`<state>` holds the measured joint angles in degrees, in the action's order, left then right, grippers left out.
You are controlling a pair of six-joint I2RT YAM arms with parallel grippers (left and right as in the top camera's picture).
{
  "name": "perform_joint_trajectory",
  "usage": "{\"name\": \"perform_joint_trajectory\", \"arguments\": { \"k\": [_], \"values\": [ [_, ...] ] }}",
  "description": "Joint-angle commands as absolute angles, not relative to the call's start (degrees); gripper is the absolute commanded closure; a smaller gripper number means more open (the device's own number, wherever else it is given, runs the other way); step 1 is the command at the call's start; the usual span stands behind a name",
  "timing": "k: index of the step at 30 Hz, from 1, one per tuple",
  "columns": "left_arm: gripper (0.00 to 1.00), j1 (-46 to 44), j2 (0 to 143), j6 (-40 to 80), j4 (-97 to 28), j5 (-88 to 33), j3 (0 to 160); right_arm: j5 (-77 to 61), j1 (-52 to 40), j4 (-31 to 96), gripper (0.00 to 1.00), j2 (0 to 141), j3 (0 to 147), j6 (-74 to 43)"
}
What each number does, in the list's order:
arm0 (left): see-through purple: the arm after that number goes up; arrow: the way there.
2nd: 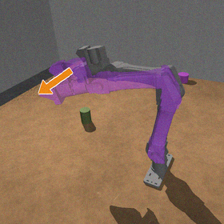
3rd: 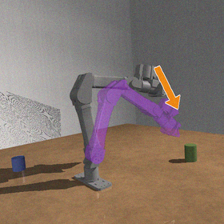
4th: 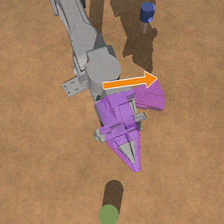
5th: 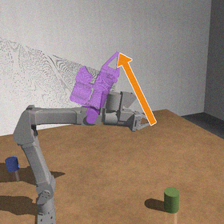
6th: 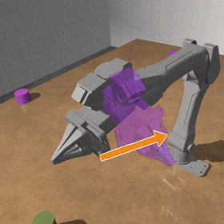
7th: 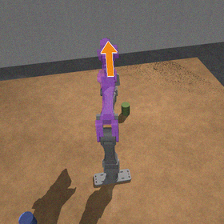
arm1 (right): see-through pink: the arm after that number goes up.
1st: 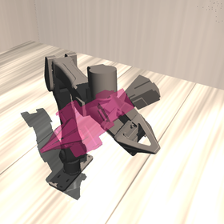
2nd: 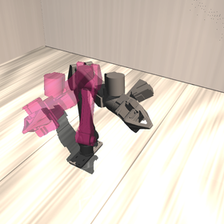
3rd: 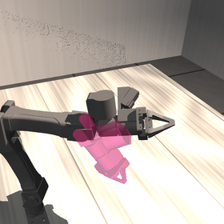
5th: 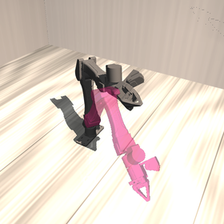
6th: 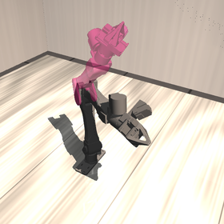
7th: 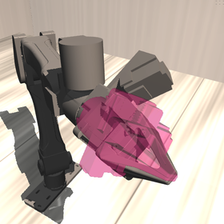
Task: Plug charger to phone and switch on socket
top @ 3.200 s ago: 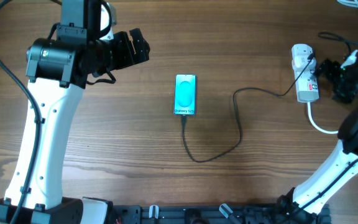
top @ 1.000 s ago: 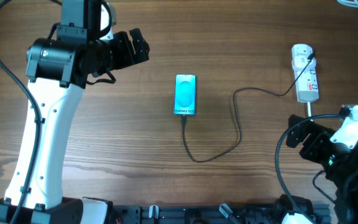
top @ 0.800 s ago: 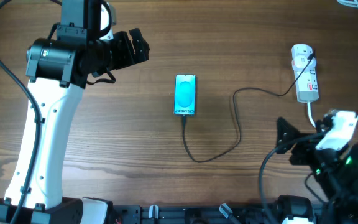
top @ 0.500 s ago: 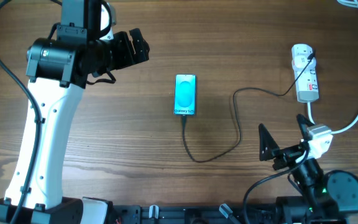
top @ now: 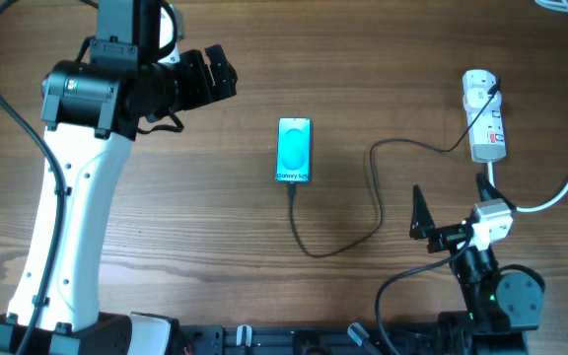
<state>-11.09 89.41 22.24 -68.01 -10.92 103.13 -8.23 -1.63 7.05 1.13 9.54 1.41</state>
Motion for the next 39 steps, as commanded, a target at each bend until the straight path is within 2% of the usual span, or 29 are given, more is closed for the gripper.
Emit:
{"name": "perform_joint_trajectory", "arguments": {
  "k": [1,8,11,18,30,39],
  "values": [
    [0.0,-11.0,89.3,22.8,-68.0,-10.6,103.2,-4.2,-1.8,3.7,0.0,0.2,5.8,-3.2],
    [0.0,-11.0,89.3,22.8,-68.0,-10.6,103.2,-2.5,-1.8,0.2,0.0,0.2,0.7,-9.1],
    [0.0,-11.0,89.3,22.8,-68.0,-10.6,103.1,-2.5,-1.8,-0.2,0.0,0.2,0.3,-7.8],
    [0.0,-11.0,89.3,22.8,-68.0,-10.6,103.2,-2.5,-1.8,0.0,0.0,0.2,0.3,4.1],
    [0.0,-11.0,89.3,22.8,-68.0,-10.6,103.2,-2.6,-1.8,0.1,0.0,0.2,0.3,4.3],
    [0.0,-11.0,89.3,22.8,-68.0,-10.6,103.1,-2.3,-1.8,0.1,0.0,0.2,0.3,-0.2]
  ]
}}
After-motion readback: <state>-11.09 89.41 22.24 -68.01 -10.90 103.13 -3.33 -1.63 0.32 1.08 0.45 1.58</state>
